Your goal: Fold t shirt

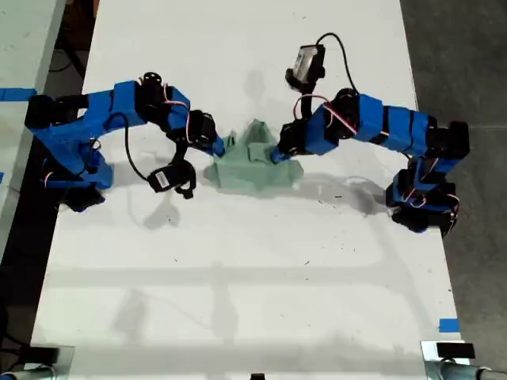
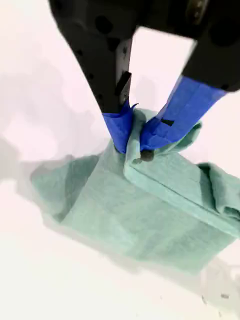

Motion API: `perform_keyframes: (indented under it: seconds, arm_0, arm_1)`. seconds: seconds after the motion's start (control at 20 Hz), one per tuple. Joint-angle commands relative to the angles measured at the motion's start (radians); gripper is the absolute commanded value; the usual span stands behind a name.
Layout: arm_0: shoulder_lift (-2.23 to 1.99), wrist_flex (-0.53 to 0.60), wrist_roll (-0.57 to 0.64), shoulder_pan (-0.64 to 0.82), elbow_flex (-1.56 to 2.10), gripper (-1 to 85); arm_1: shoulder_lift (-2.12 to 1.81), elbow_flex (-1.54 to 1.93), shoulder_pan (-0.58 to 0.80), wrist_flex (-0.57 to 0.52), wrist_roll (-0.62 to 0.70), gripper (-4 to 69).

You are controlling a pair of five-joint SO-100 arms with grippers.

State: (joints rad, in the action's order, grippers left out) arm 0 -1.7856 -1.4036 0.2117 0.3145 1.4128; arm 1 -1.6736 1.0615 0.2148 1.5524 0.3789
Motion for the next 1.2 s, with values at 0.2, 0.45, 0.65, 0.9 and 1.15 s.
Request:
perform_keyframes:
  seconds: [0.2,0.45,0.65,0.9,1.15]
  arm_0:
    - [-0.153,-0.018,0.179,0.370,-0.025,32.3]
    - [-0.503,-0.014,0.196,0.502,0.083,0.6]
    - [-1.045,0.219,0.160,0.443,0.632,-0.3]
    - [-1.816,0.531,0.023,0.333,1.578,-0.3]
    - [-1.790,0.558,-0.009,0.291,1.882,1.5]
  arm_1:
    - [-0.107,-0.161,0.333,0.164,0.222,38.1]
    - [-0.459,0.112,0.414,0.163,0.221,11.7]
    - [-1.109,0.758,0.304,0.005,0.037,1.0]
    - [-1.718,1.379,0.087,-0.143,-0.071,1.2]
    - [-1.838,1.845,-0.077,-0.301,-0.087,8.0]
